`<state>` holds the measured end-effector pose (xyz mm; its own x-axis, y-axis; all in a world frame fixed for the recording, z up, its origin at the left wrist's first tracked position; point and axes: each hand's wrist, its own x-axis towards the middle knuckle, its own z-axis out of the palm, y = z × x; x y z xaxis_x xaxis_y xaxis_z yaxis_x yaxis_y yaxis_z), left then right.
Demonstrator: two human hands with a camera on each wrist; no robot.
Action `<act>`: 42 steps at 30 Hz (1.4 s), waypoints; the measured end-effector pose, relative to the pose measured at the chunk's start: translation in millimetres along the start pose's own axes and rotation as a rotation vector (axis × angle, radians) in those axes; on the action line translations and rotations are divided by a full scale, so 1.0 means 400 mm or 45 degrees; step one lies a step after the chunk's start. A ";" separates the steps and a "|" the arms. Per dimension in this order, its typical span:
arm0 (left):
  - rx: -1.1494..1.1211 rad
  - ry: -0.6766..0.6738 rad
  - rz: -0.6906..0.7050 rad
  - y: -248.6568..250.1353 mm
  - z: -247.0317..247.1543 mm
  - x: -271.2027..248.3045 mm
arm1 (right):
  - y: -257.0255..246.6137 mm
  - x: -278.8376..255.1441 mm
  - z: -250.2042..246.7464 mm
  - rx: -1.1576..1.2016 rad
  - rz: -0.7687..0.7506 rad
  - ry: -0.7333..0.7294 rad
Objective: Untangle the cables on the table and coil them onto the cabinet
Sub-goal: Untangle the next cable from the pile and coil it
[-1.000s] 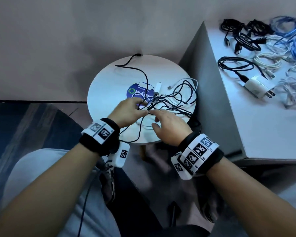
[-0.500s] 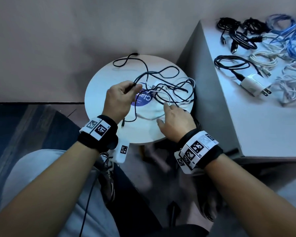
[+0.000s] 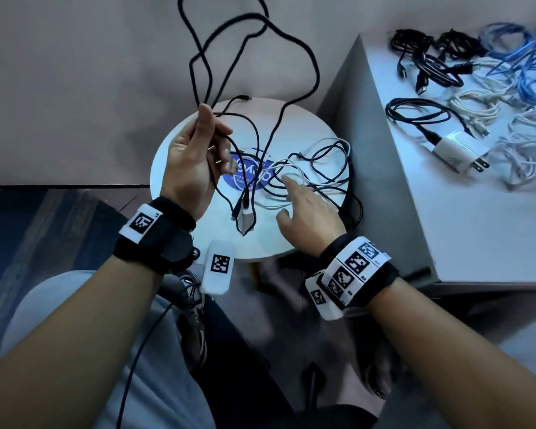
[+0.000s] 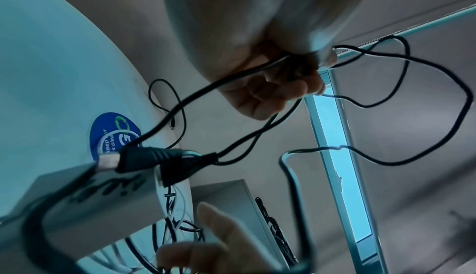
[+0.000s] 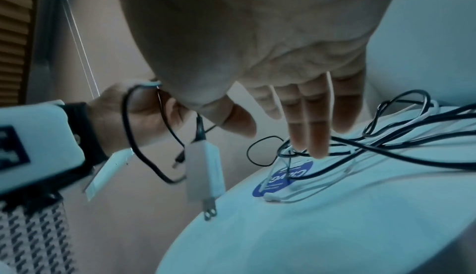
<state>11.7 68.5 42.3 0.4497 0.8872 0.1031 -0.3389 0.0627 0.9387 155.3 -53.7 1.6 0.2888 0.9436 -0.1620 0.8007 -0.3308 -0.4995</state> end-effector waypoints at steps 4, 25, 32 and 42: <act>-0.065 -0.049 -0.079 -0.004 0.005 -0.002 | -0.033 -0.006 -0.012 0.606 -0.102 -0.073; 0.959 0.141 -0.270 -0.064 -0.045 0.031 | 0.014 0.027 -0.117 0.560 0.210 0.128; 1.669 -0.011 -0.300 -0.052 0.004 -0.017 | -0.020 0.010 -0.134 1.044 0.189 0.136; 0.660 -0.477 -0.332 -0.001 0.073 -0.080 | -0.072 -0.034 -0.109 0.533 -0.207 -0.047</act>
<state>21.3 26.7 48.4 0.7497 0.6492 -0.1286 0.2160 -0.0564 0.9748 151.2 -57.7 55.2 0.1520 0.9852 -0.0792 0.5503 -0.1510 -0.8212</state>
